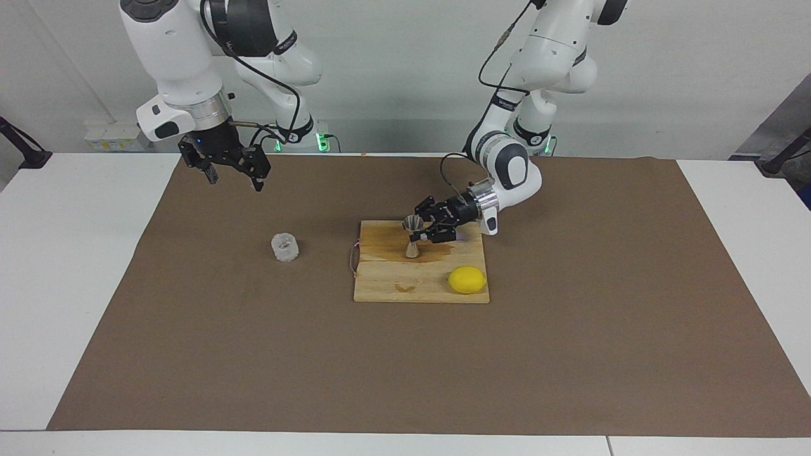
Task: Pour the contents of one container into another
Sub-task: 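Lower the metal cup onto the board and open the left gripper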
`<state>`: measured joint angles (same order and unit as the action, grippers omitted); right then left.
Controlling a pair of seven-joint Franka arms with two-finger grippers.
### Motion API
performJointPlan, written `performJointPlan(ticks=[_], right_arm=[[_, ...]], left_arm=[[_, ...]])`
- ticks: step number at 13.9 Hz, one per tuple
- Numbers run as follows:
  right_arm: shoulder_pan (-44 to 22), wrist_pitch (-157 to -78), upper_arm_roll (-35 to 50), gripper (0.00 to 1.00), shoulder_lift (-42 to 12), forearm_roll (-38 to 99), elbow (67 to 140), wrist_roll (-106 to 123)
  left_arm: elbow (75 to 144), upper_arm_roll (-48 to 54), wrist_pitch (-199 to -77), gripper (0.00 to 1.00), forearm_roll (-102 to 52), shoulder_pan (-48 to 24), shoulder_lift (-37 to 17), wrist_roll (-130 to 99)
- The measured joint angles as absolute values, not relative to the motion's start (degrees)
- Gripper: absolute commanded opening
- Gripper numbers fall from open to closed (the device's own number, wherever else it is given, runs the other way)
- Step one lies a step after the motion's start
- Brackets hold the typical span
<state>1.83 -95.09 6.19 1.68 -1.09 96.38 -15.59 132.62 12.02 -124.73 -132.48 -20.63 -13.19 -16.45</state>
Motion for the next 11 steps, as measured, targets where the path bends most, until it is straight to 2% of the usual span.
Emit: performJointPlan(ticks=[1, 2, 4, 5, 6, 7, 8, 11], right_arm=[[1.8, -95.1, 6.2, 1.0, 1.7, -1.1, 96.4, -15.6], [1.8, -95.1, 6.2, 1.0, 1.7, -1.1, 96.4, -15.6], [1.8, -95.1, 6.2, 1.0, 1.7, -1.1, 96.4, -15.6], [1.8, -95.1, 6.2, 1.0, 1.7, -1.1, 96.4, -15.6], [1.8, -95.1, 6.2, 1.0, 1.7, -1.1, 96.4, -15.6], [1.8, -95.1, 6.2, 1.0, 1.7, -1.1, 96.4, -15.6], [1.8, -95.1, 6.2, 1.0, 1.7, -1.1, 96.4, -15.6], [1.8, -95.1, 6.2, 1.0, 1.7, -1.1, 96.4, -15.6]], left_arm=[[132.6, 12.0, -124.7, 0.0, -132.5, -20.6, -13.4, -16.3], [132.6, 12.0, -124.7, 0.06, -132.5, -20.6, -13.7, -16.0], [132.6, 12.0, -124.7, 0.2, -132.6, -20.6, -14.1, -15.7], [132.6, 12.0, -124.7, 0.31, -132.6, -20.6, -14.1, -15.7], [132.6, 12.0, -124.7, 0.51, -132.6, -20.6, -14.1, -15.7], [132.6, 12.0, -124.7, 0.81, -132.6, -20.6, -14.1, -15.7], [132.6, 12.0, -124.7, 0.99, -132.6, -20.6, -14.1, -15.6], [132.5, 12.0, -125.0, 1.0, -132.7, -20.6, -14.1, -15.6]])
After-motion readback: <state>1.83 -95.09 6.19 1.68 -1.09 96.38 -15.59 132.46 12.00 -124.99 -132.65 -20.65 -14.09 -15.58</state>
